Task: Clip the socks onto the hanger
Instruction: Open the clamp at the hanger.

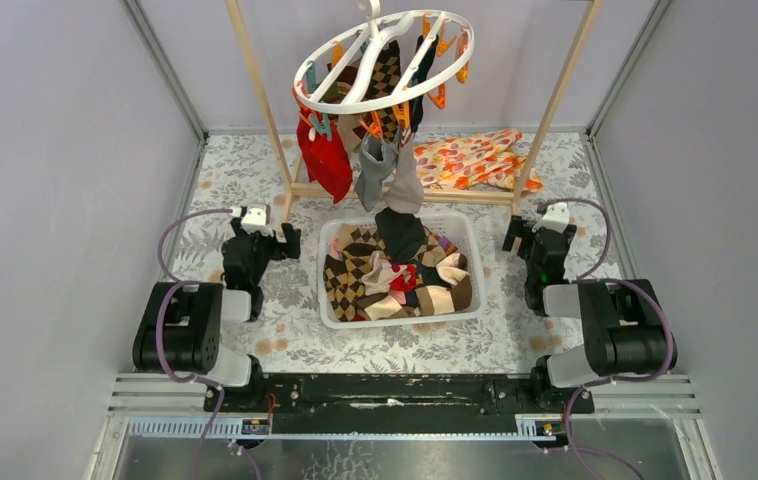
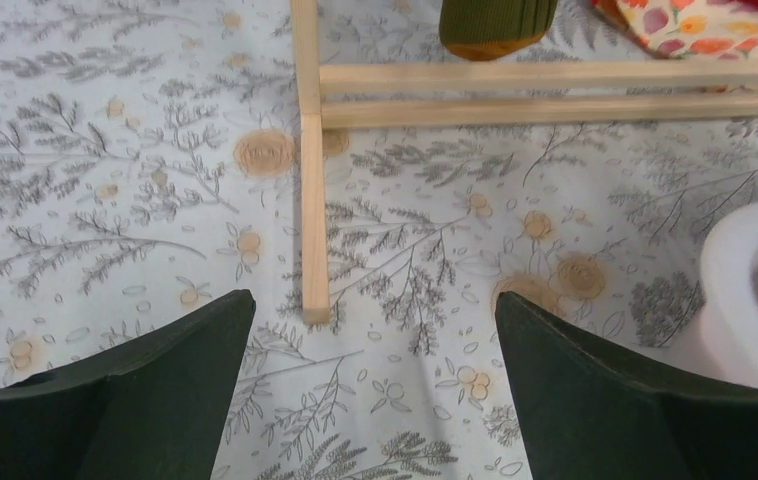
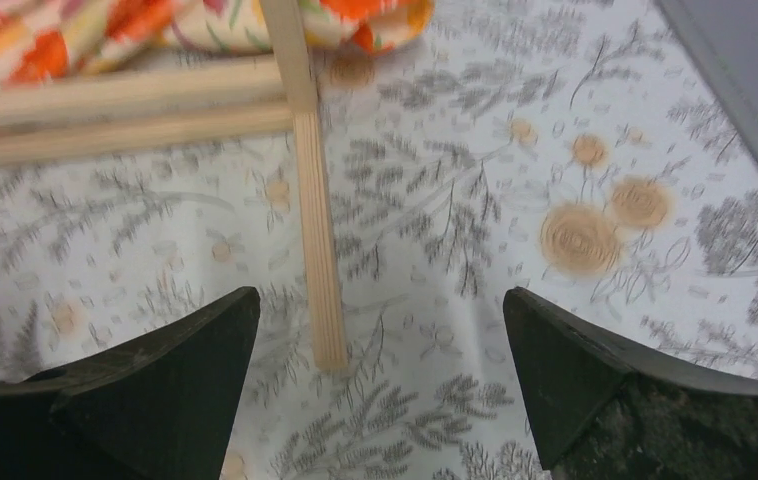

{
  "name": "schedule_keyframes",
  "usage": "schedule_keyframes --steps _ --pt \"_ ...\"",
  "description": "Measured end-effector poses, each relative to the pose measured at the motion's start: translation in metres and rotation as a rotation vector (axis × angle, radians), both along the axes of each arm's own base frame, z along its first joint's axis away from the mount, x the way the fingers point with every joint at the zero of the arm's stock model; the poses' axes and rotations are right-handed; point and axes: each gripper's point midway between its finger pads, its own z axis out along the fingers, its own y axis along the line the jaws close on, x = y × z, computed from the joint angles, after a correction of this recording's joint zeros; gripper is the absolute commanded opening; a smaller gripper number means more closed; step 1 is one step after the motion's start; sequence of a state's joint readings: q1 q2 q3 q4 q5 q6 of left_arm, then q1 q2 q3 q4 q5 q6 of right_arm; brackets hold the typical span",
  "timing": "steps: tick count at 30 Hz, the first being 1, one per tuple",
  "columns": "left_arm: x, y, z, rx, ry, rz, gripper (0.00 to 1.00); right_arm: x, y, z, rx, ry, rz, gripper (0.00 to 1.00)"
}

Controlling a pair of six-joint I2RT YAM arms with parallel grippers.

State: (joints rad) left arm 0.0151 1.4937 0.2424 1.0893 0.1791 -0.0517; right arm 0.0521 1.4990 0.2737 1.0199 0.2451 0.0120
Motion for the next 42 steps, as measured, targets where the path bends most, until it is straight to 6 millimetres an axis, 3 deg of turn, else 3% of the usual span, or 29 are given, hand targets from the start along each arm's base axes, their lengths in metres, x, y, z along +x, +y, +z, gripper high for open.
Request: schedule_keyframes --steps 4,7,10,13,18,23,30,33,36,38,42 --pt "0.012 -0.002 0.030 -0.001 -0.004 -0.015 0.99 0.018 -0.003 0.035 0.021 -0.008 -0.036 1.00" --pt "0.026 -0.004 0.072 -0.015 -0.018 -0.028 0.99 0.028 0.001 0.073 0.069 -0.057 -0.040 1.00" --pt "0.032 -0.008 0.106 -0.044 -0.006 -0.055 0.99 0.026 0.002 0.101 0.170 -0.105 -0.085 1.00" --pt "0.031 -0.009 0.125 -0.080 0.052 -0.081 0.99 0.021 0.011 0.127 0.270 -0.141 -0.076 1.00" --pt "0.023 -0.006 0.137 -0.117 0.176 -0.109 0.99 0.010 0.053 0.165 0.379 -0.198 0.154 0.89" --pt "0.001 -0.015 0.145 -0.110 0.265 -0.172 0.99 0.001 0.109 0.201 0.460 -0.207 0.447 0.88" --pt "-0.028 -0.039 0.183 -0.113 0.294 -0.341 0.99 -0.016 0.201 0.291 0.505 -0.272 0.877 0.82" --pt "-0.041 -0.053 0.192 -0.137 0.313 -0.428 0.99 -0.022 0.223 0.331 0.495 -0.343 0.995 0.80" --pt "-0.055 -0.066 0.193 -0.164 0.341 -0.508 0.99 -0.022 0.232 0.365 0.487 -0.416 1.066 0.80" --pt "-0.063 -0.074 0.191 -0.180 0.364 -0.549 0.99 -0.019 0.240 0.377 0.489 -0.431 1.120 0.83" --pt "-0.078 -0.085 0.190 -0.202 0.400 -0.615 0.99 -0.011 0.259 0.381 0.509 -0.379 1.255 0.86"
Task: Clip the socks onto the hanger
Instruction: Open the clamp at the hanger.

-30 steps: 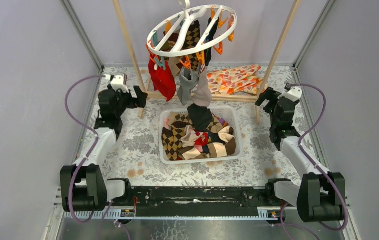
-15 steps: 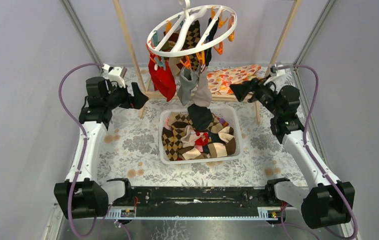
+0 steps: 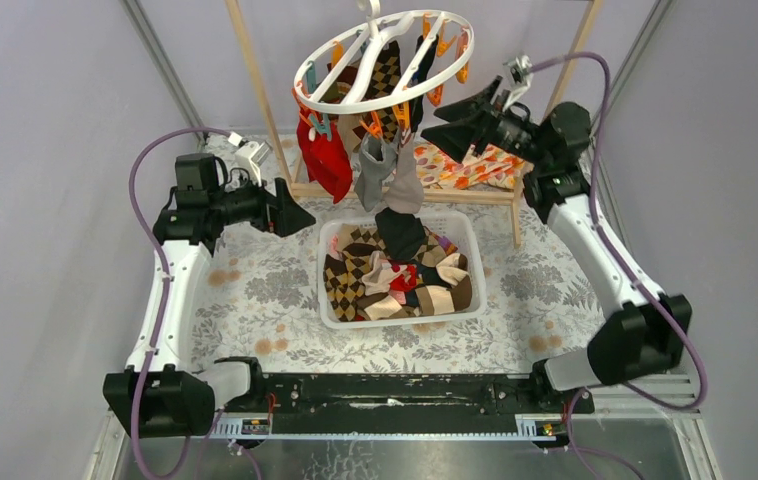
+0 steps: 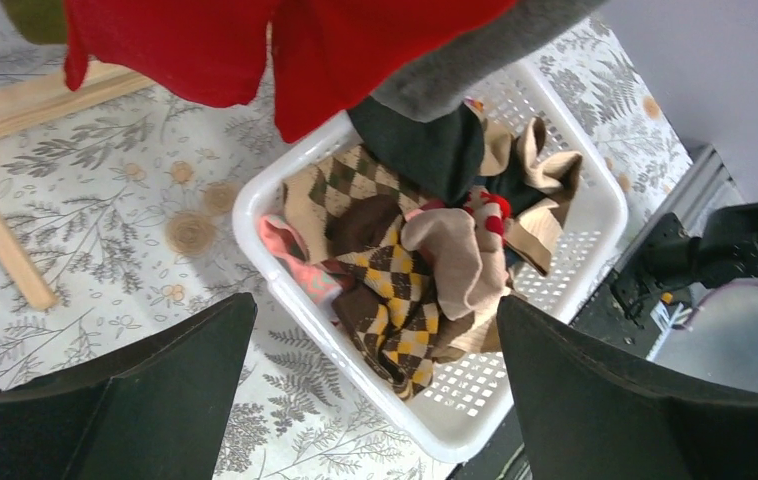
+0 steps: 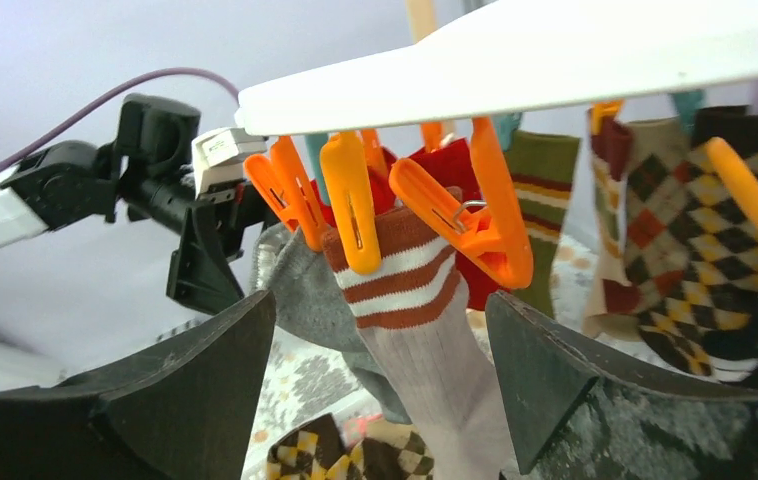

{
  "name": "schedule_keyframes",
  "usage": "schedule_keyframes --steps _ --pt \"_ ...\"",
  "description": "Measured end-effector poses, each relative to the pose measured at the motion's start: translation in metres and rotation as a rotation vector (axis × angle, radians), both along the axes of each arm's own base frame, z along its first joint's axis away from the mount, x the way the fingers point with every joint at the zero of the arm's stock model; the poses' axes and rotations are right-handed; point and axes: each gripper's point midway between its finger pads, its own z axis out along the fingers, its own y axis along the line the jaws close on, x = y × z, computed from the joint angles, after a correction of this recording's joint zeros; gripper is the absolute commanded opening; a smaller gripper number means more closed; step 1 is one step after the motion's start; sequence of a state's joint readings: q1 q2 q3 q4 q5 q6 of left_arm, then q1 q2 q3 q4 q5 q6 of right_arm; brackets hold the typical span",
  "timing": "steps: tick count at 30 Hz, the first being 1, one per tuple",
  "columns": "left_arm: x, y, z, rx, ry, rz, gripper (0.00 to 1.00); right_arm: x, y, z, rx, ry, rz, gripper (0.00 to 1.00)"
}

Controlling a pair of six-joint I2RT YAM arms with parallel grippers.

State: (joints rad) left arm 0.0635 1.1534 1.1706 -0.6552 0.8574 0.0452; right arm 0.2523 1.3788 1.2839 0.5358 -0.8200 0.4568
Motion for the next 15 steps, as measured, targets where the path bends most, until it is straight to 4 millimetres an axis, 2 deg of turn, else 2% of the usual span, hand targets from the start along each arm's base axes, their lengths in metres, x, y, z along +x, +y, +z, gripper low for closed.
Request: schedule_keyframes --steps 3,6,15 --pt "-0.007 -0.005 0.003 -0.011 0.005 -0.034 0.99 0.007 0.009 -0.006 -0.008 0.042 0.105 0.86" --pt "-0.013 -0.008 0.005 -0.019 0.003 -0.058 0.99 0.009 0.007 -0.012 0.017 0.092 0.177 0.86" --pt "-0.023 -0.016 0.011 -0.035 0.005 -0.109 0.99 0.004 -0.005 0.002 0.070 0.110 0.296 0.86"
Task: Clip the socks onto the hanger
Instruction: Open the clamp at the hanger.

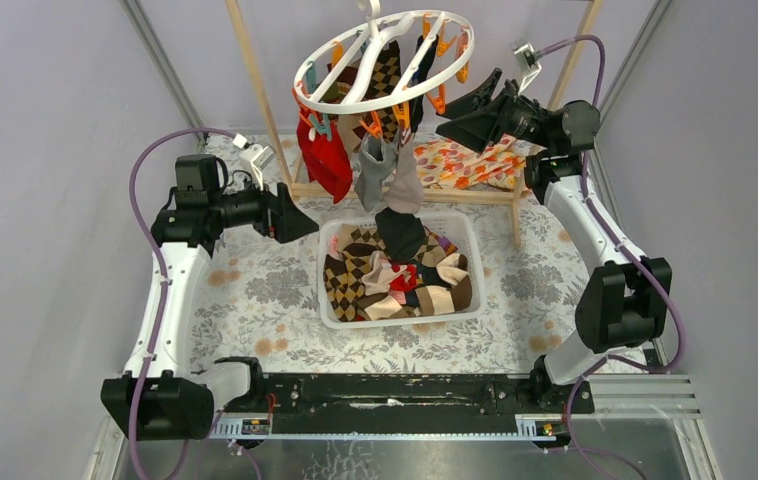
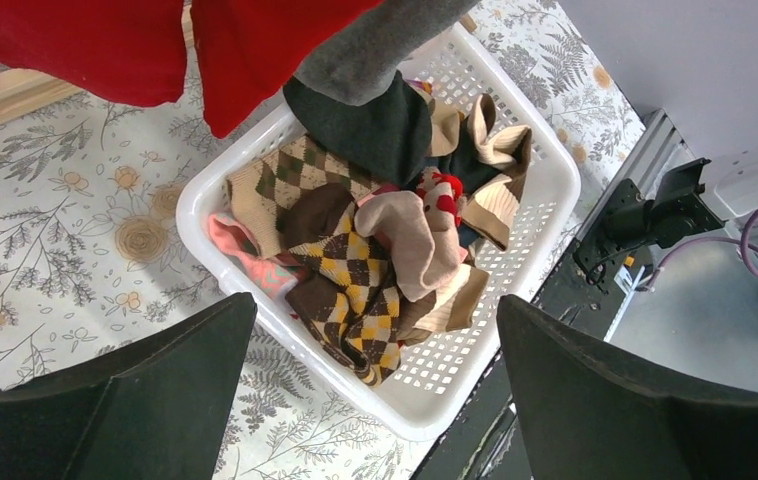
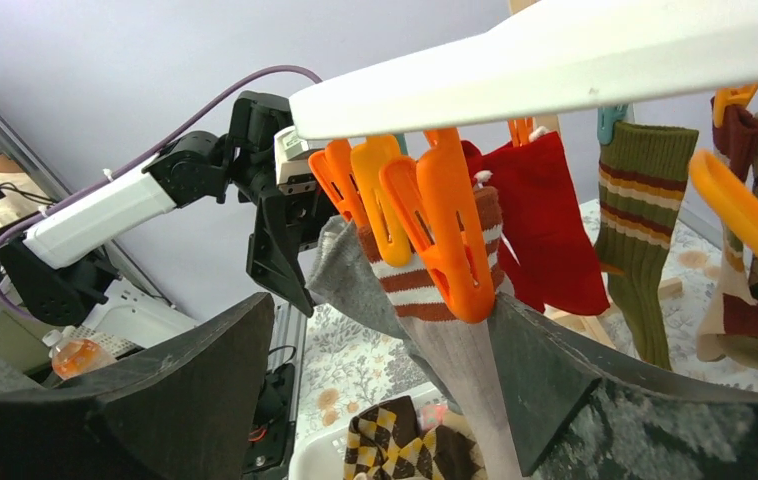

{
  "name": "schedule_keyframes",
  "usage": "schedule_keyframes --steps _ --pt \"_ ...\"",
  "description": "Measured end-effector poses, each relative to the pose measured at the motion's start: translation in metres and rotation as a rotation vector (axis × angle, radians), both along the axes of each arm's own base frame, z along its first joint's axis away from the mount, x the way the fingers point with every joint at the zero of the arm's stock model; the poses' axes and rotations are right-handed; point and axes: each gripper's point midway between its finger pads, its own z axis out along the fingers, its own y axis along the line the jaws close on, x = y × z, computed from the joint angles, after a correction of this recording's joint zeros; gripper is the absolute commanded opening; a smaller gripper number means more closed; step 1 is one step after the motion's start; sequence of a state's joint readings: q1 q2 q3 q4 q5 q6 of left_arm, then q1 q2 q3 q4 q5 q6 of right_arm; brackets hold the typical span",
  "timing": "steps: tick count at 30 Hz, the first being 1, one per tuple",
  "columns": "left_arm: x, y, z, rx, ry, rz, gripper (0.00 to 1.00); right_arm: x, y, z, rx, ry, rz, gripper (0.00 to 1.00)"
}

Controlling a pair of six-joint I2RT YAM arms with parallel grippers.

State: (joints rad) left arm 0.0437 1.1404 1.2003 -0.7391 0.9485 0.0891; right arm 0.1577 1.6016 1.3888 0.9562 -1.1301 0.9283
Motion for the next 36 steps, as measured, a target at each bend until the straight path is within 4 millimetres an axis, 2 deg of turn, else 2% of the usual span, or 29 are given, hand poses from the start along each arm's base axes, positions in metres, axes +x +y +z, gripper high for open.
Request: schedule_keyframes --steps 6,13,22,29,33,36 --pt "-0.003 -0.004 0.002 -0.008 0.002 -0.019 0.99 0.001 -0.005 0.007 0.020 -0.012 0.017 0.85" --pt "-0.004 -0.005 0.012 -0.010 -0.025 -0.025 0.99 0.010 -0.003 0.006 0.052 0.015 0.046 0.71" --pt "-0.005 -0.005 0.015 -0.010 -0.030 -0.024 0.99 0.009 -0.005 0.015 0.096 0.023 0.056 0.62" --pt "-0.007 -0.005 0.022 -0.011 -0.048 -0.023 0.99 0.013 0.002 0.010 0.088 0.034 0.047 0.50" --pt "-0.009 -0.005 0.024 -0.012 -0.057 -0.023 0.99 0.017 0.010 0.005 0.077 0.046 0.034 0.36" --pt "-0.010 -0.005 0.025 -0.012 -0.061 -0.023 0.99 0.020 0.013 0.004 0.075 0.051 0.017 0.19"
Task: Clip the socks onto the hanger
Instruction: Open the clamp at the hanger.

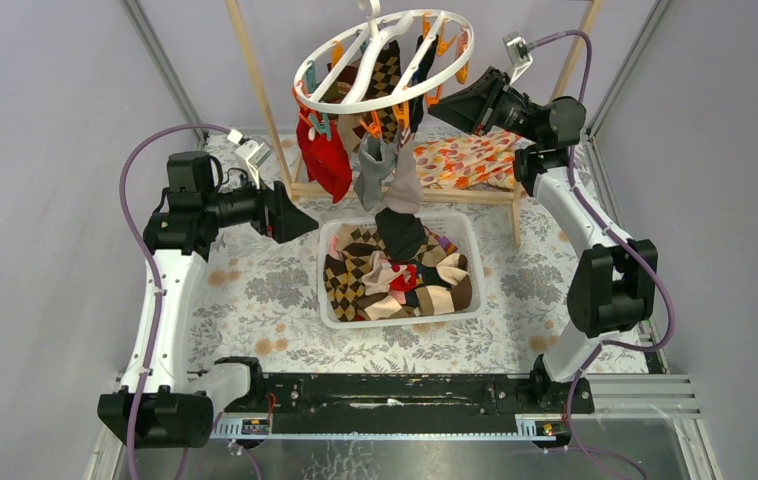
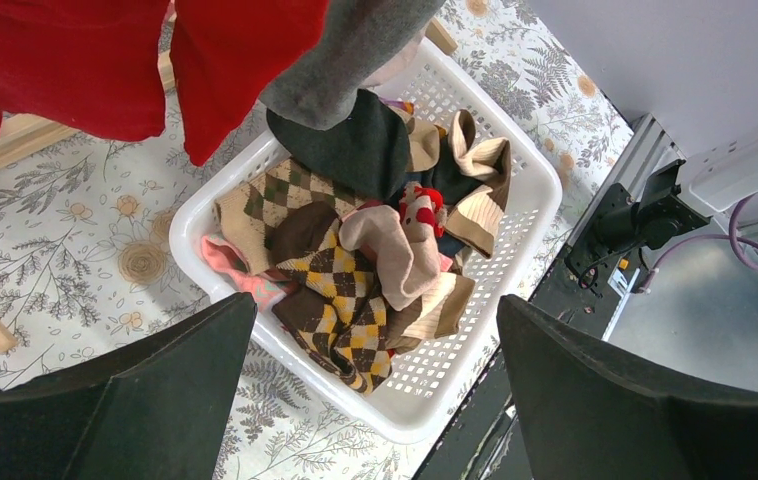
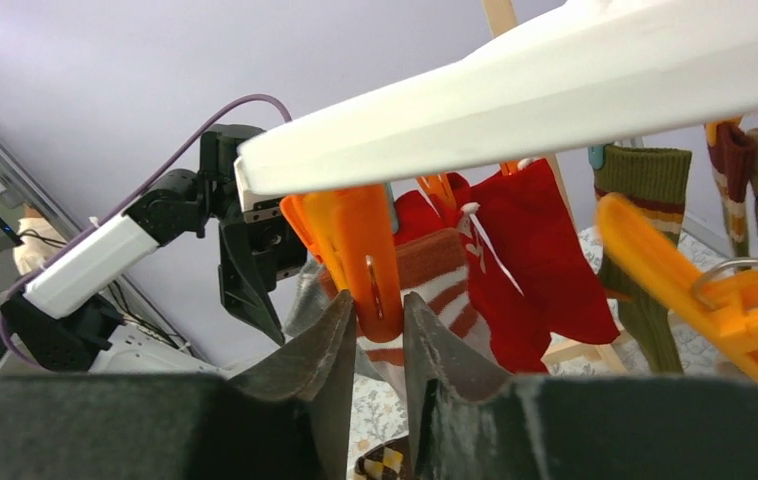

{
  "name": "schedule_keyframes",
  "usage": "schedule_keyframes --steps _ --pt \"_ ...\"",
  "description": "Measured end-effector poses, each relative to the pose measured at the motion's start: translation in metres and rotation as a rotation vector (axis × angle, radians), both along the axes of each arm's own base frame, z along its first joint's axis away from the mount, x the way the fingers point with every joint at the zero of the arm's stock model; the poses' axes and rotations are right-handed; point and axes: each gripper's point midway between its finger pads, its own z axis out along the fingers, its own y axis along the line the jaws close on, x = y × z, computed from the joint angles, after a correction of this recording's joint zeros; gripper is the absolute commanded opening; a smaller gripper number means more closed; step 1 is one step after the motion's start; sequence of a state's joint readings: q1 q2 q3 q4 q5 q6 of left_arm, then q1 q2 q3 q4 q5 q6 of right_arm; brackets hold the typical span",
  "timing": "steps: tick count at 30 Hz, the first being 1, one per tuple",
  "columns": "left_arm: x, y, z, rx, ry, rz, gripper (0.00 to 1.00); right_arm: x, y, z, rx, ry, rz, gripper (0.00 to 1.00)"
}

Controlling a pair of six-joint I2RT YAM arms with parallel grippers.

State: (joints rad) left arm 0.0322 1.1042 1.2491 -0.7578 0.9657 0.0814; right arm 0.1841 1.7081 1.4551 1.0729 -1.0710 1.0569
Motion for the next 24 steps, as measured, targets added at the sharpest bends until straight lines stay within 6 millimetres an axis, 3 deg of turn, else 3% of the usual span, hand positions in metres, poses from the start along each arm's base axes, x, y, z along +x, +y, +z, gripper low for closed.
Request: schedule_keyframes --steps 5,11,15,19,24 --pt "-0.001 0.000 0.001 0.000 -0.006 0.000 0.99 0.002 0.000 0.006 0.006 -0.018 -0.043 0.00" --pt "-0.002 0.000 0.002 0.000 -0.009 0.001 0.99 0.000 -0.001 0.017 0.009 -0.035 -0.130 0.00" --pt "-0.002 0.000 0.003 -0.001 -0.008 0.004 0.99 -0.009 0.008 0.018 -0.020 -0.059 -0.216 0.00" --pt "-0.001 0.000 0.005 -0.008 0.003 0.015 0.99 -0.026 0.028 0.006 -0.069 -0.081 -0.309 0.00" --pt "0.004 0.000 0.014 -0.018 -0.002 0.025 0.99 -0.032 0.044 -0.015 -0.137 -0.096 -0.426 0.00"
